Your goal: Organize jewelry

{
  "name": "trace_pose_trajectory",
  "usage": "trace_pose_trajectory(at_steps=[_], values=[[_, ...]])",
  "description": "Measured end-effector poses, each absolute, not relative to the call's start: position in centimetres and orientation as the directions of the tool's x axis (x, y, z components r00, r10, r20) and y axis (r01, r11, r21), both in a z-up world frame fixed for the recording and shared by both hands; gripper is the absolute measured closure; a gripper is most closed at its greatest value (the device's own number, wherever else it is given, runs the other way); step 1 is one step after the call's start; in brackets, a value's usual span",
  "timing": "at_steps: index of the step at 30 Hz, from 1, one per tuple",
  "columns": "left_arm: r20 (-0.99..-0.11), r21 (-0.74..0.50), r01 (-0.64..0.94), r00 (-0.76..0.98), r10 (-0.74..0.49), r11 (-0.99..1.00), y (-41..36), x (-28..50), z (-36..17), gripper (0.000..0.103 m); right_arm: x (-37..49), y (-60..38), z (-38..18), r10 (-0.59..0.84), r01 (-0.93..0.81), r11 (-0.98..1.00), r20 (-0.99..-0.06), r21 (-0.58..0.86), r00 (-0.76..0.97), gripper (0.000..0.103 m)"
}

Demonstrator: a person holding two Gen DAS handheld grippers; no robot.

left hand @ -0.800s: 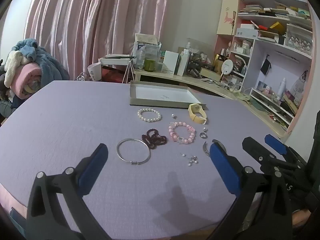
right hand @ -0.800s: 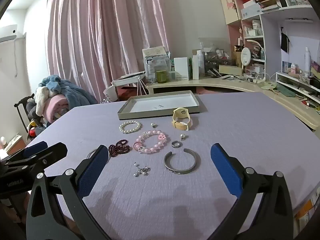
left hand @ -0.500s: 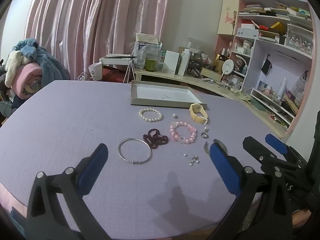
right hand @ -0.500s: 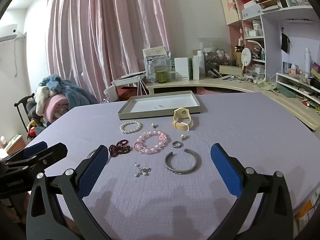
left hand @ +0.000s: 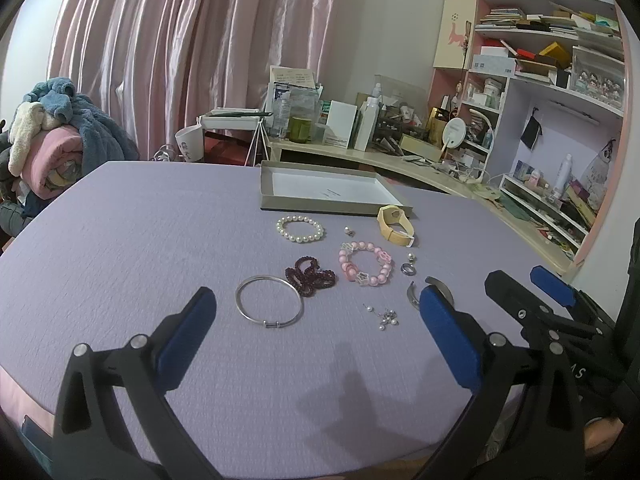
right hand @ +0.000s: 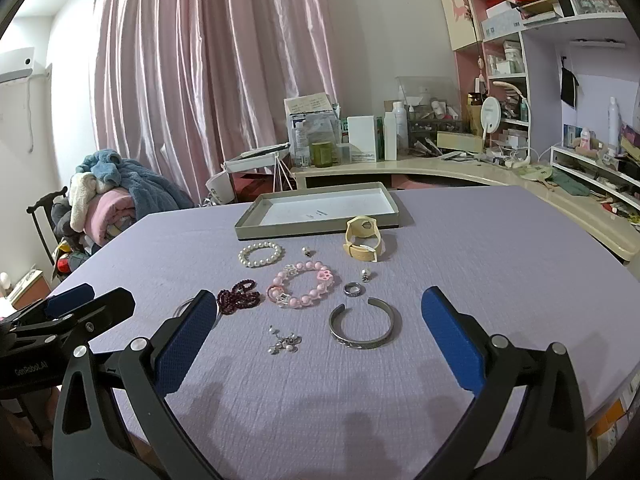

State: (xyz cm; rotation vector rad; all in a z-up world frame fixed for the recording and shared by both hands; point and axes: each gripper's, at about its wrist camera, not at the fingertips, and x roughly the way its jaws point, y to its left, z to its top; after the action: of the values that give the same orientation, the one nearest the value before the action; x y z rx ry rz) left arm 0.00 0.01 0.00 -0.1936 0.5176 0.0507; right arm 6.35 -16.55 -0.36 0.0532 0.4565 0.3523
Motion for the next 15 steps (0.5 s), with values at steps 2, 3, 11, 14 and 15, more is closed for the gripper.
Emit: trace_pose_trajectory(at_steps=[2, 3, 11, 14, 15], values=[[-0.496, -0.172, -0.097, 0.868, -0.001, 0.98, 0.02, -0.01, 0.0, 0.002, 6.32, -16.54, -0.35, 0.344, -0.321, 0.938, -0.422, 0.128, 0.839, 0.001], [-0.496, -0.171, -0.098, 0.868, 0.0, 0.98, 0.02, -0.01, 0.0, 0.002, 6.31, -16.53, -0.34, 0.344, -0.321, 0.938, -0.422, 0.128, 0.838, 0.001], [-0.496, -0.17, -0.097, 0.868, -0.001, 0.981, 0.0, -0.02, 0.0, 0.002, 6.26, -16.51, -0.29, 0.344, -0.322, 0.938, -0.421, 0.126, 0.839, 0.001], [-0.496, -0.17, -0.097, 0.868, 0.0, 0.981, 0.0, -0.01, 0.0, 0.002, 6.24, -16.48, -0.28, 0.344, -0.321, 0.939, -0.421, 0.126, 0.839, 0.001], [-0.496, -0.17, -0.098, 0.868, 0.001, 0.981, 0.0, -0.01, 0.0, 0.002, 6.25, -16.49, -0.29, 0.344, -0.322, 0.938, -0.421, 0.126, 0.839, 0.001]])
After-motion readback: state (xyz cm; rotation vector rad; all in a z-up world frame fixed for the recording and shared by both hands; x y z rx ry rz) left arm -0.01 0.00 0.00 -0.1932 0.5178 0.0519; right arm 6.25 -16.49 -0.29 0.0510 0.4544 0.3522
